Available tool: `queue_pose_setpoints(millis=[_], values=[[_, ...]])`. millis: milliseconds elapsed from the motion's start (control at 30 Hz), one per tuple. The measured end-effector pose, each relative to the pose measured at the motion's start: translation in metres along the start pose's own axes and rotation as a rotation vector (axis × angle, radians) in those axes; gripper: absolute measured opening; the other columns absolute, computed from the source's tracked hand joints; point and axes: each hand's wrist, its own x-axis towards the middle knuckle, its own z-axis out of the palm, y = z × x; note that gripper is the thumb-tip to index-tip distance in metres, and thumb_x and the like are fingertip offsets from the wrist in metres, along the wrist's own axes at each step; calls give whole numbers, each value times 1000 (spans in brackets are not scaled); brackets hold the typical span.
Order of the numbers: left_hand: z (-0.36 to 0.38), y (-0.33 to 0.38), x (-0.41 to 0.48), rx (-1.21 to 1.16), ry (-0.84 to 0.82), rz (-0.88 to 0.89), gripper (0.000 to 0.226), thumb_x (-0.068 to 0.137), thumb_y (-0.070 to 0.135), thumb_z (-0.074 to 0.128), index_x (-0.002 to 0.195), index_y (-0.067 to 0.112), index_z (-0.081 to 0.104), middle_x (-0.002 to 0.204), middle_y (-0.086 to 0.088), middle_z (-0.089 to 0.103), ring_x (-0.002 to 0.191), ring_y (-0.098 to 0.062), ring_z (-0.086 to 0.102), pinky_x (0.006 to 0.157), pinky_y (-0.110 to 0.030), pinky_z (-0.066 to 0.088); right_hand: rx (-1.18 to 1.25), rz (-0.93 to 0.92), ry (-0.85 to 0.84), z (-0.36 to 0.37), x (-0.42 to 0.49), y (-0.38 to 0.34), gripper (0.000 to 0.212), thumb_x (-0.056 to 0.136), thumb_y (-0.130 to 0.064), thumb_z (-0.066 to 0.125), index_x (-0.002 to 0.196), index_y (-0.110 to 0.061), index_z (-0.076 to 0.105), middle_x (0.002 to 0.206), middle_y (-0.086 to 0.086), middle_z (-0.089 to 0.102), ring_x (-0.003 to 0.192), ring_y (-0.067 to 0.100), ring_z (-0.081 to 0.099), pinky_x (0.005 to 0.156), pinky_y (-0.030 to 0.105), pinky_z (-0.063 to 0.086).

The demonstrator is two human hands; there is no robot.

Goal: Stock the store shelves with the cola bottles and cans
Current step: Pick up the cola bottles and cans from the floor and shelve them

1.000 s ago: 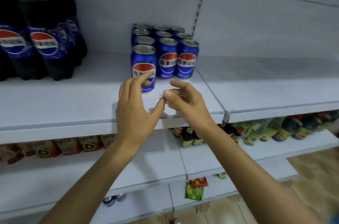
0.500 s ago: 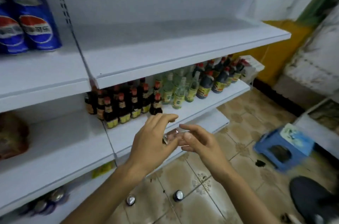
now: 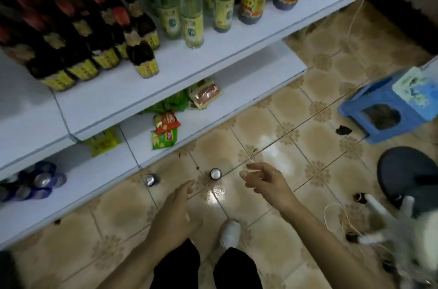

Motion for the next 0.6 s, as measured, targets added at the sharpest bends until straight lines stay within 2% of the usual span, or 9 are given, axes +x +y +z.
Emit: queue_pose_setpoints(millis=[67, 167, 233, 333, 400, 467, 500, 533, 600], values=[[36, -44, 37, -27, -76, -105, 90, 71, 32, 79, 144, 32, 26, 134, 8, 47, 121, -8, 46, 96, -28, 43, -43, 77, 21, 16, 50, 55, 38, 81, -33, 76, 112, -16, 62, 85, -2, 68, 85, 17, 67, 70, 24, 50], [96, -115, 103, -37, -175, -194, 93, 73, 35, 80, 147, 30, 23, 131, 8, 47, 123, -12, 47, 93, -29, 43, -77, 157, 26, 55, 123, 147, 42, 80, -36, 77, 115, -22, 60, 94, -5, 65, 86, 13, 65, 62, 16, 47], [139, -158, 154, -63, -231, -234, 91, 75, 28, 79, 147, 28, 24, 133, 5, 46, 123, -17, 49, 93, -35, 45, -129, 186, 29, 85, 169, 207, 52, 78, -40, 77, 123, -24, 54, 104, -6, 60, 86, 11, 63, 60, 13, 46], [200, -205, 231, -88, -191, -242, 84, 77, 15, 77, 145, 18, 27, 134, -1, 49, 120, -19, 51, 95, -33, 46, -312, 152, 67, 122, 237, 285, 74, 79, -39, 77, 140, -21, 40, 130, 5, 49, 104, 22, 58, 79, 30, 50], [235, -223, 281, -173, -168, -211, 88, 76, 8, 77, 146, 14, 25, 131, 8, 45, 117, -12, 50, 89, -28, 44, -411, 76, 98, 138, 284, 322, 85, 78, -35, 78, 146, -22, 30, 141, 9, 38, 113, 28, 53, 82, 31, 46], [264, -238, 325, -325, -178, -162, 89, 73, -5, 74, 146, 12, 26, 132, 7, 47, 120, -17, 52, 92, -38, 47, -504, 21, 109, 149, 332, 349, 92, 78, -32, 77, 150, -27, 22, 150, 10, 26, 123, 31, 47, 83, 32, 45], [276, -245, 343, -394, -173, -158, 86, 73, -9, 73, 144, 13, 30, 135, 2, 50, 121, -21, 53, 95, -44, 48, -555, 10, 96, 154, 354, 359, 93, 79, -32, 76, 151, -29, 18, 155, 10, 19, 129, 33, 42, 87, 36, 46], [286, -250, 357, -412, -150, -155, 81, 72, -9, 73, 139, 14, 35, 134, -1, 53, 118, -21, 55, 95, -44, 49, -618, 9, 73, 159, 374, 367, 94, 80, -34, 75, 152, -31, 15, 158, 10, 13, 133, 35, 37, 91, 41, 46], [295, -261, 372, -342, -64, -150, 66, 72, 0, 76, 122, 23, 40, 124, 5, 57, 102, -8, 59, 84, -26, 52, -791, -8, 26, 169, 405, 376, 88, 83, -35, 72, 151, -30, 16, 157, 10, 14, 133, 36, 36, 93, 46, 46]])
